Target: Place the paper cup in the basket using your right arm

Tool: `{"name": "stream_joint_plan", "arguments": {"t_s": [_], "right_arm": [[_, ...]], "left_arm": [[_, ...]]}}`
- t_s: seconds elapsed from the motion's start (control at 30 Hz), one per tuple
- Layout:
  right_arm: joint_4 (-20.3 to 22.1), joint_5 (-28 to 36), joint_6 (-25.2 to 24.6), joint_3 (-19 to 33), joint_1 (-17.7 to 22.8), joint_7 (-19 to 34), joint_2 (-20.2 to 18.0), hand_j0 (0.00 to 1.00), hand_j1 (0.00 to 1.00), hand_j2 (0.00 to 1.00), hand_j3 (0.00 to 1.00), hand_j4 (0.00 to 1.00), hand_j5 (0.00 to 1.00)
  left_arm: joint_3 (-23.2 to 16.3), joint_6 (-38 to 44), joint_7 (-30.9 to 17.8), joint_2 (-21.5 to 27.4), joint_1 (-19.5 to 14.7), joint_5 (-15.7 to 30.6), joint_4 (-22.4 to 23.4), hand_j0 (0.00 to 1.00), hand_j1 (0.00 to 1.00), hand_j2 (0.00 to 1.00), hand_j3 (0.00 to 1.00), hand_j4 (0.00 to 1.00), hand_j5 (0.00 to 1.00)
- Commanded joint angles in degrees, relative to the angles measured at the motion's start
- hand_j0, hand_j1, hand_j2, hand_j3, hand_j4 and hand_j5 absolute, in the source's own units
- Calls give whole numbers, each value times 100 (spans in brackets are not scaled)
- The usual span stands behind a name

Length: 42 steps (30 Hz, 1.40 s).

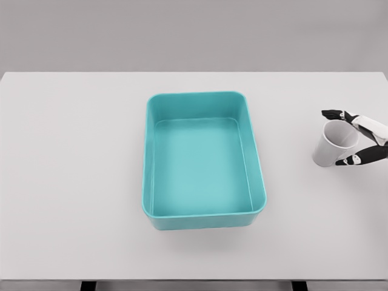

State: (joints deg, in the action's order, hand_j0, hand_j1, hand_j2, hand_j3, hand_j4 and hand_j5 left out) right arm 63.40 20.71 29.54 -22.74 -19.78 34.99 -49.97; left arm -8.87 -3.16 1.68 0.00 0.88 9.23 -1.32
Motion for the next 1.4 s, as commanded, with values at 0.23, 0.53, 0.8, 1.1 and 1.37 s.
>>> {"name": "stream_joint_plan", "arguments": {"t_s": [0.23,0.53,0.8,1.1,1.37], "right_arm": [[129,30,-71,-11,9,1,-13,87,87,87,87,87,87],[120,47,-54,121,-53,1,57,74,74,74,74,74,74],[401,109,-54,428,-97,1,119,74,74,74,74,74,74],[797,109,-45,543,-281,1,602,75,75,75,75,75,75],[1245,109,-45,622,-299,1,708,72,72,72,72,72,72]], "left_arm": [[8,0,-1,0,0,0,0,100,100,100,100,100,100],[-1,0,-1,0,0,0,0,100,100,100,100,100,100],[-1,0,-1,0,0,0,0,100,100,100,100,100,100],[-1,0,-1,0,0,0,0,100,100,100,100,100,100],[-1,0,-1,0,0,0,0,100,100,100,100,100,100]]}}
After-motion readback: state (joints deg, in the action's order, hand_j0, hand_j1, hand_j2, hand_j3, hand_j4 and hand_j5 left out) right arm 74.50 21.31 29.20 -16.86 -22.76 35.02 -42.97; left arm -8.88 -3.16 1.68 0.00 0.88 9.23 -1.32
